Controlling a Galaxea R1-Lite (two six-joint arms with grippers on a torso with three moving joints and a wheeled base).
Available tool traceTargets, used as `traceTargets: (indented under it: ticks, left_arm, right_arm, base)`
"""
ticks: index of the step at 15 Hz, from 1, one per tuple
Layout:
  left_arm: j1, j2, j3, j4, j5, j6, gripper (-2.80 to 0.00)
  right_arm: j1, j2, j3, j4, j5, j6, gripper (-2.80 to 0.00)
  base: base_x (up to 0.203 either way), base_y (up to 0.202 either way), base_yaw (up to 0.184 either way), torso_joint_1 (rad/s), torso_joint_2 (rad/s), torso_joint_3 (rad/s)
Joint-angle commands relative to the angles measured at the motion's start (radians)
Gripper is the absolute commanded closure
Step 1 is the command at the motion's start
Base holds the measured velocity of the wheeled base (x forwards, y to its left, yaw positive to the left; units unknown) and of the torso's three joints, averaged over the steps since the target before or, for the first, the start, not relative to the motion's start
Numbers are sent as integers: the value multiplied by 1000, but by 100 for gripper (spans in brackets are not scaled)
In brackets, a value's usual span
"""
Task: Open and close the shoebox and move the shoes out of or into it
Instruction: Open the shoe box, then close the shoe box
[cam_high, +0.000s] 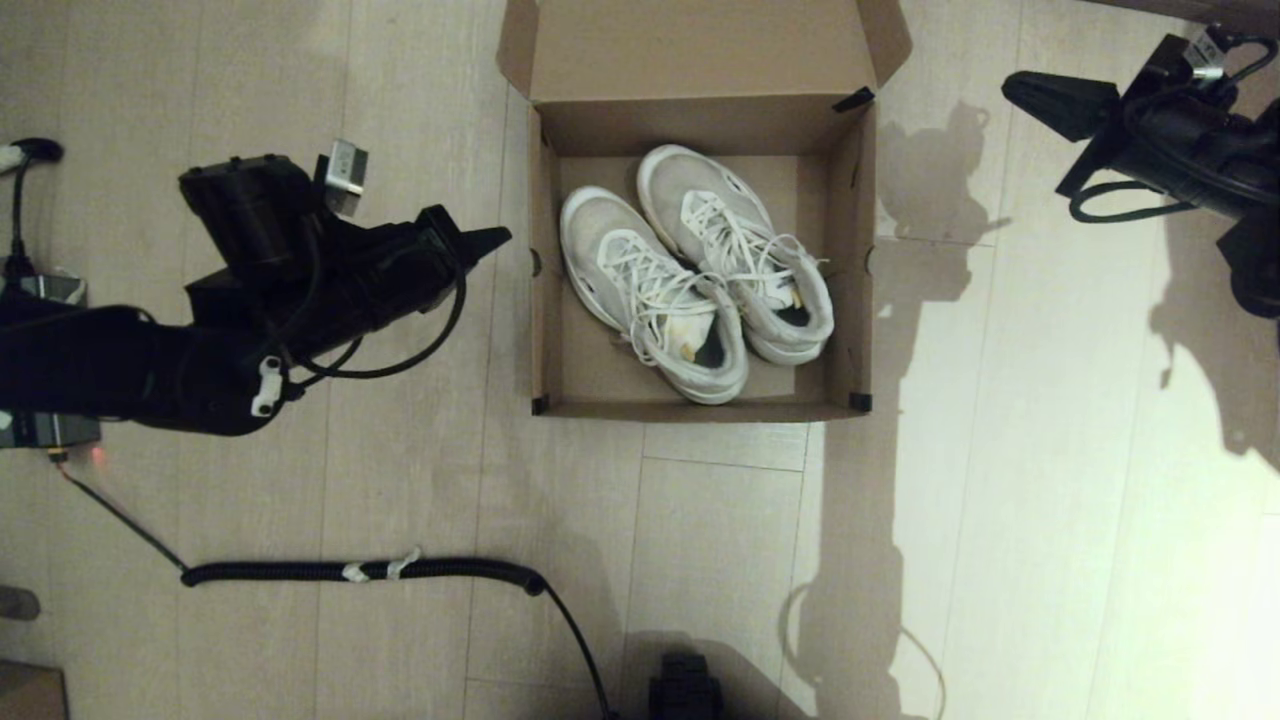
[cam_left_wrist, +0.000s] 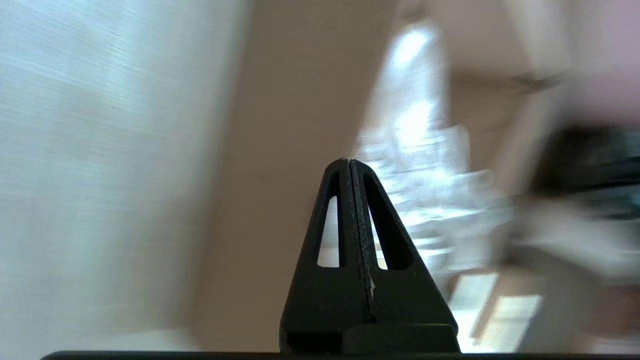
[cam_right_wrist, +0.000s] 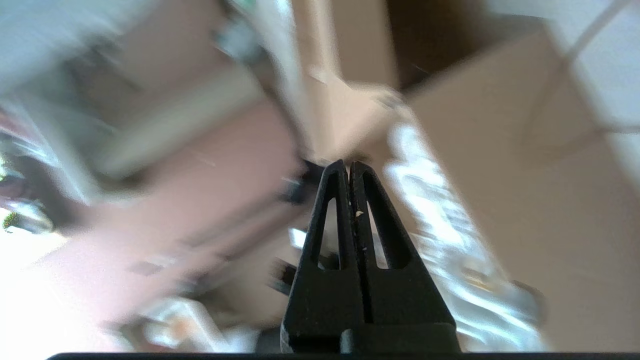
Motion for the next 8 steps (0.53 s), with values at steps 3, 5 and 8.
traceTargets:
  ticks: [3, 5, 8]
  left_arm:
    - [-12, 15, -86, 172, 106, 324, 0]
    - [-39, -2, -120, 250, 207, 403, 0]
    - [-92, -55, -132, 291, 327, 422, 0]
  right_arm:
    - [7, -74, 167, 126, 12, -548, 0]
    - [58, -99, 203, 324, -72, -944, 0]
    - [203, -139, 226, 474, -519, -1224, 0]
  base:
    - [0, 0, 0, 0, 0, 0]
    - [0, 0, 0, 0, 0, 0]
    - [0, 0, 0, 0, 0, 0]
